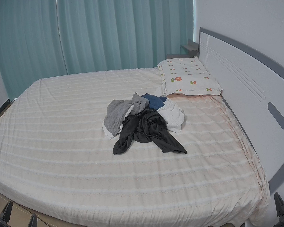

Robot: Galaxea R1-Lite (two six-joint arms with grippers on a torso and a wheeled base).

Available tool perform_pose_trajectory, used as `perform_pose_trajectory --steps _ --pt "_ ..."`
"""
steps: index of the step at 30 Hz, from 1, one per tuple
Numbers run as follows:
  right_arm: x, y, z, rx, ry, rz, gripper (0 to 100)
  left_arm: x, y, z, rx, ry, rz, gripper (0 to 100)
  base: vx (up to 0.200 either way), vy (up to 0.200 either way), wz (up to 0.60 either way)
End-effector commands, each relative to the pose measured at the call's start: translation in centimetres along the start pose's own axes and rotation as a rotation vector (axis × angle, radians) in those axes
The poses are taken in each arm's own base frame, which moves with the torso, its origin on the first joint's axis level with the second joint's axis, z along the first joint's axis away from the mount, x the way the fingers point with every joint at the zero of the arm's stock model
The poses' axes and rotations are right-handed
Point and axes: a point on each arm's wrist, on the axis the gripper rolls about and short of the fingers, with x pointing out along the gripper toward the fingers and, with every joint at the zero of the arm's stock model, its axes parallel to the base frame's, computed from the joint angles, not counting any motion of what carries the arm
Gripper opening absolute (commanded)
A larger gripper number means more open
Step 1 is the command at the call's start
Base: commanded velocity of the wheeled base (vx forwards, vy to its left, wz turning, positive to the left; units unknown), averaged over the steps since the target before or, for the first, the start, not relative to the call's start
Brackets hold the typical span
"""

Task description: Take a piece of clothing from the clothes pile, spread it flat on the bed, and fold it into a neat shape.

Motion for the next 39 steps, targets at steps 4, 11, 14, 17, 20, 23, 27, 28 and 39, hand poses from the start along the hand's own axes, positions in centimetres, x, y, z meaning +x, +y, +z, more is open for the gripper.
perform_pose_trajectory --steps 4,11,14,17,20,23,27,28,39 --pt "-0.7 -0.3 9.0 0.0 -0.099 0.055 100 0.1 0.0 -0.5 0.0 0.012 -0.001 100 0.0 0.0 0.0" --pt "5.1 -0.3 7.8 0.027 0.277 0.153 100 0.1 0.0 -0.5 0.001 0.012 0.001 100 0.0 0.0 0.0" --pt "8.1 0.0 7.8 0.035 0.385 0.213 100 0.1 0.0 -0.5 0.0 0.012 0.001 100 0.0 0.0 0.0" --pt "10.2 0.4 7.7 0.038 0.431 0.255 100 0.1 0.0 -0.5 0.0 0.012 -0.001 100 0.0 0.0 0.0" --pt "15.7 1.5 6.9 0.108 0.526 0.281 100 0.1 0.0 -0.5 0.001 0.012 -0.001 100 0.0 0.0 0.0" --pt "20.4 2.9 5.3 0.166 0.574 0.272 100 0.1 0.0 -0.4 0.001 0.011 -0.001 100 0.0 0.0 0.0" --pt "26.2 4.7 3.0 0.231 0.578 0.209 100 0.1 0.0 -0.5 0.0 0.012 -0.001 100 0.0 0.0 0.0" --pt "27.6 5.2 2.3 0.25 0.585 0.193 100 0.1 0.0 -0.4 0.0 0.011 0.001 100 0.0 0.0 0.0" --pt "37.0 9.3 -3.8 0.417 0.673 0.07 100 0.1 0.0 -0.5 0.0 0.012 0.001 100 0.0 0.0 0.0"
